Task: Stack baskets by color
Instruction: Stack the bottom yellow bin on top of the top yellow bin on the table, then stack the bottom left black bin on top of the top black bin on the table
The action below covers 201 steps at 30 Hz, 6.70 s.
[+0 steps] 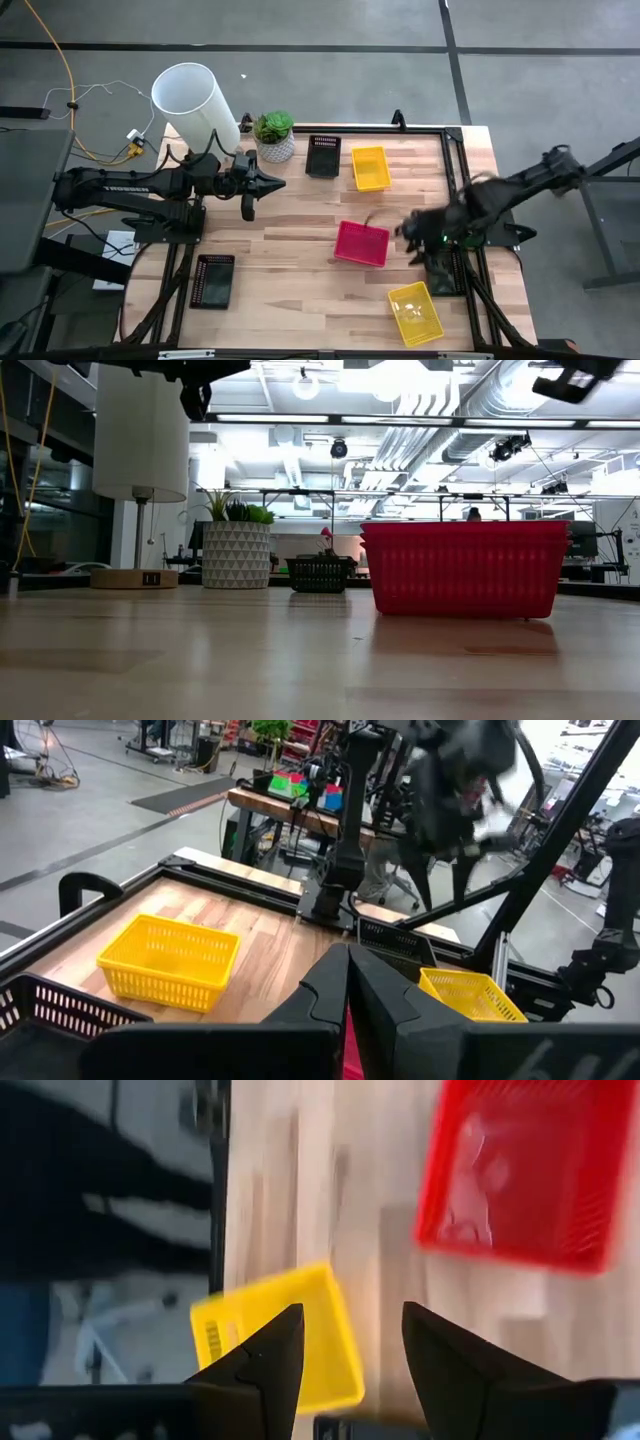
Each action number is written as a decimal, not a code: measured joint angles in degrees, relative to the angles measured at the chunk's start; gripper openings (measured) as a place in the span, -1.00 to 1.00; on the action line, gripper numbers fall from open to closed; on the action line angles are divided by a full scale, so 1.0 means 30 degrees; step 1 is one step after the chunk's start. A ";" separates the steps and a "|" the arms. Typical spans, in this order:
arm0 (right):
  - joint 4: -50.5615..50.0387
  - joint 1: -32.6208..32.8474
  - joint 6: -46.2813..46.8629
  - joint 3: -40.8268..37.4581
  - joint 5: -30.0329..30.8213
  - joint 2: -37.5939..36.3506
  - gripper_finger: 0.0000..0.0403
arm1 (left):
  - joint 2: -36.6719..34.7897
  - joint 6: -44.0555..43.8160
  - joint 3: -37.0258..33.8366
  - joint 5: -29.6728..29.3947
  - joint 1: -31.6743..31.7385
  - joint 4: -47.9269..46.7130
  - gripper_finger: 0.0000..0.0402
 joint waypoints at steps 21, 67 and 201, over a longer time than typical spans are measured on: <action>0.2217 0.4237 -0.0095 -0.1101 0.0246 0.8602 0.26 | 0.0000 0.0342 0.0000 -0.0001 0.0000 -0.0167 -1.00; -0.5791 -1.3281 -1.7012 1.1212 0.4836 0.5674 -1.00 | 0.0000 0.0321 0.0015 -0.0525 0.0022 -0.0554 -1.00; 2.2286 -1.1401 -0.3919 -1.0171 0.1907 -0.6186 -0.99 | 0.1412 -0.4275 0.3831 0.1795 -0.6953 -1.8108 -0.13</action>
